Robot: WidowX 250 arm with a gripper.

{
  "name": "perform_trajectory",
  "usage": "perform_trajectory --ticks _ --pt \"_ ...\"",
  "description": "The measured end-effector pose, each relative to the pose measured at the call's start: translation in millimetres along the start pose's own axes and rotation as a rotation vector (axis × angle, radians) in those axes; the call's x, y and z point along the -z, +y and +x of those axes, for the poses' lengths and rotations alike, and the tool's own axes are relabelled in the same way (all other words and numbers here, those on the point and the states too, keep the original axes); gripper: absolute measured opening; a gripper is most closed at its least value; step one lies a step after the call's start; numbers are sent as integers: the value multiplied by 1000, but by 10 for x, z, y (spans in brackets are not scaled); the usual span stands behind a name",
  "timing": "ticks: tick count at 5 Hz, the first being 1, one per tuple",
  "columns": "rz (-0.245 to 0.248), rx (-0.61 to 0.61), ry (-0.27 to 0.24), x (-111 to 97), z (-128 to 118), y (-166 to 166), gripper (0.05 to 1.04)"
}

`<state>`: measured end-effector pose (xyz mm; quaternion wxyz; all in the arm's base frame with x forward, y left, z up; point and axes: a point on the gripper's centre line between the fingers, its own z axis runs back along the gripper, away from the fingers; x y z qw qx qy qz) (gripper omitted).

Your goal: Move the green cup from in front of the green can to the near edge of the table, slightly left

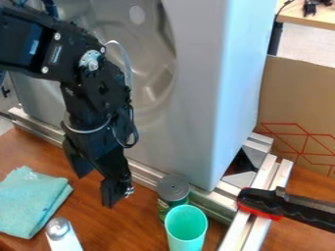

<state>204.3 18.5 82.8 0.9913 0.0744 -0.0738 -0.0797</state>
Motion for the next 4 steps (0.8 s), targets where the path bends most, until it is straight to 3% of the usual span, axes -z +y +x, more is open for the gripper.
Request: perform_trajectory --ticks 1,2,3,4 --pt "-2 -15 14 26 -27 -8 1001" --pt "23 -129 -31 -18 62 -250 1001" --pt "-7 -265 -31 11 112 -436 1001" --pt "-1 -249 5 109 236 -580 1001"
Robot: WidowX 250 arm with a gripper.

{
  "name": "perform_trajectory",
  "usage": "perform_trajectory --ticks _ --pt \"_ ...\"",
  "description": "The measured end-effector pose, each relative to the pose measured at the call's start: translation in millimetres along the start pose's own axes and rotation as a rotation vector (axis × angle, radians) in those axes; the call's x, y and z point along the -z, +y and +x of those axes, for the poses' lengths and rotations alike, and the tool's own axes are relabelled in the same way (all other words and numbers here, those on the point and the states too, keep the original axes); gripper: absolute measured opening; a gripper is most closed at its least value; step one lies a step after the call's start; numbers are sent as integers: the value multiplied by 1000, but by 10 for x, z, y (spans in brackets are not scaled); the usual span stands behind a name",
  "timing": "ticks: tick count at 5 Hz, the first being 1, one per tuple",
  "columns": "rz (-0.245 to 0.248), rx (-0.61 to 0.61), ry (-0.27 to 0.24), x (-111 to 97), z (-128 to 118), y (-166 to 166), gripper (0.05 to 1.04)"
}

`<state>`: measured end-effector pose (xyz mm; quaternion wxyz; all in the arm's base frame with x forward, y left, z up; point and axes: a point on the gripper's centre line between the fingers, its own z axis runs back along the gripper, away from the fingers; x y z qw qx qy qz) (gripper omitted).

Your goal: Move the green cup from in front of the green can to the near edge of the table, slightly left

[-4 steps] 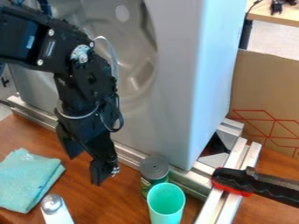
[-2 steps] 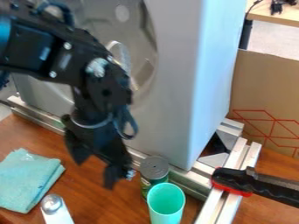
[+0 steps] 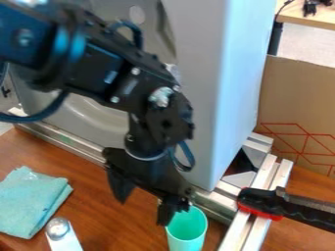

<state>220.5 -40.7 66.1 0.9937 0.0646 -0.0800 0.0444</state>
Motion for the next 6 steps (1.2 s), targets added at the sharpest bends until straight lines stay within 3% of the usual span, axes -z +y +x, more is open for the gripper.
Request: perform_trajectory --ticks 4,5,6 --pt "38 -85 84 373 101 -250 1001" --pt "31 -106 80 429 118 -274 946" --pt "37 -108 92 492 104 -278 708"
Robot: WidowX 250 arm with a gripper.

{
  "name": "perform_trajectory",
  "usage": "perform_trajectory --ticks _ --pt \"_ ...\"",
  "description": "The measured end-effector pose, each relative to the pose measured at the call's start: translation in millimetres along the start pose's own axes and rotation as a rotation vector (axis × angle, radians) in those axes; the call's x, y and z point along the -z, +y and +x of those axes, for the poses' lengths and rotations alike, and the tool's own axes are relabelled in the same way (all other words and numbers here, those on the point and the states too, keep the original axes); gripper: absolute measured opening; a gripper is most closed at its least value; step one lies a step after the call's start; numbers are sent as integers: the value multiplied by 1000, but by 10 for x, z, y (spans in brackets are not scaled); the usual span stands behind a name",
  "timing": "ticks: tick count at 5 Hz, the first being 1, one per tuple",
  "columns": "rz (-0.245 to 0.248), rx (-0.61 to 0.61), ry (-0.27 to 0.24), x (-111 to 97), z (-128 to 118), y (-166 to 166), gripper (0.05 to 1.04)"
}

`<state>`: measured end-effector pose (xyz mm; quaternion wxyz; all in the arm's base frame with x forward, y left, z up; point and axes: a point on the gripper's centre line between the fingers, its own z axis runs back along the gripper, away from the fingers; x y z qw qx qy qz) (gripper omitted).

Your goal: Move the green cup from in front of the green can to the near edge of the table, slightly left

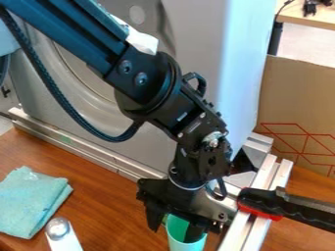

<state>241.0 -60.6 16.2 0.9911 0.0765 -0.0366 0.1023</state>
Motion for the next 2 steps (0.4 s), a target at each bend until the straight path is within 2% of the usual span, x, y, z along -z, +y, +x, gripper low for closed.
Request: perform_trajectory --ticks 1,2 --pt "-28 9 -2 18 3 -45 412" --pt "-31 22 -2 14 3 -48 194"
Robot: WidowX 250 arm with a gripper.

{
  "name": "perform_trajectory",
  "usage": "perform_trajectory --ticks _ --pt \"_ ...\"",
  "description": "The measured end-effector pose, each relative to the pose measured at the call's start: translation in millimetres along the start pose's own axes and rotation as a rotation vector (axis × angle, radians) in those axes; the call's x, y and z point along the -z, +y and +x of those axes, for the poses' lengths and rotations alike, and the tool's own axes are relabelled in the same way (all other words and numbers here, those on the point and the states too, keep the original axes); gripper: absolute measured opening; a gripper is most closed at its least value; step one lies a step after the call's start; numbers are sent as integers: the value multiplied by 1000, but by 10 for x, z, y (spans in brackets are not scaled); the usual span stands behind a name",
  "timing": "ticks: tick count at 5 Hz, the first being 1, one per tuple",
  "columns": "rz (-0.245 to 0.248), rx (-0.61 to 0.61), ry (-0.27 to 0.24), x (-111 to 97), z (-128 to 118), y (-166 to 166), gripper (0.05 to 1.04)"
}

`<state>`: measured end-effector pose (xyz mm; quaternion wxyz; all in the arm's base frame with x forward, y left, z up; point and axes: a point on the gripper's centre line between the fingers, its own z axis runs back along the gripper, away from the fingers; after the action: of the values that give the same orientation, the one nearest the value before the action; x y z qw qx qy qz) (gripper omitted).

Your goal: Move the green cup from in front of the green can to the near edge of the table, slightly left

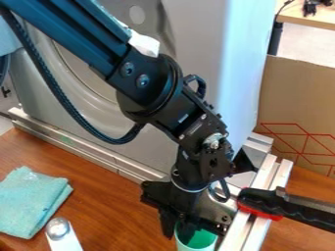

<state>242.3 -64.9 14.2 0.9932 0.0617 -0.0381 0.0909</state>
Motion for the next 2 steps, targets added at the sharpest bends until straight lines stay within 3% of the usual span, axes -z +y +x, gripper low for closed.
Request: perform_trajectory --ticks 1,2 --pt "-41 9 -37 -71 -26 34 103" --pt "-10 111 -80 -254 -48 109 88"
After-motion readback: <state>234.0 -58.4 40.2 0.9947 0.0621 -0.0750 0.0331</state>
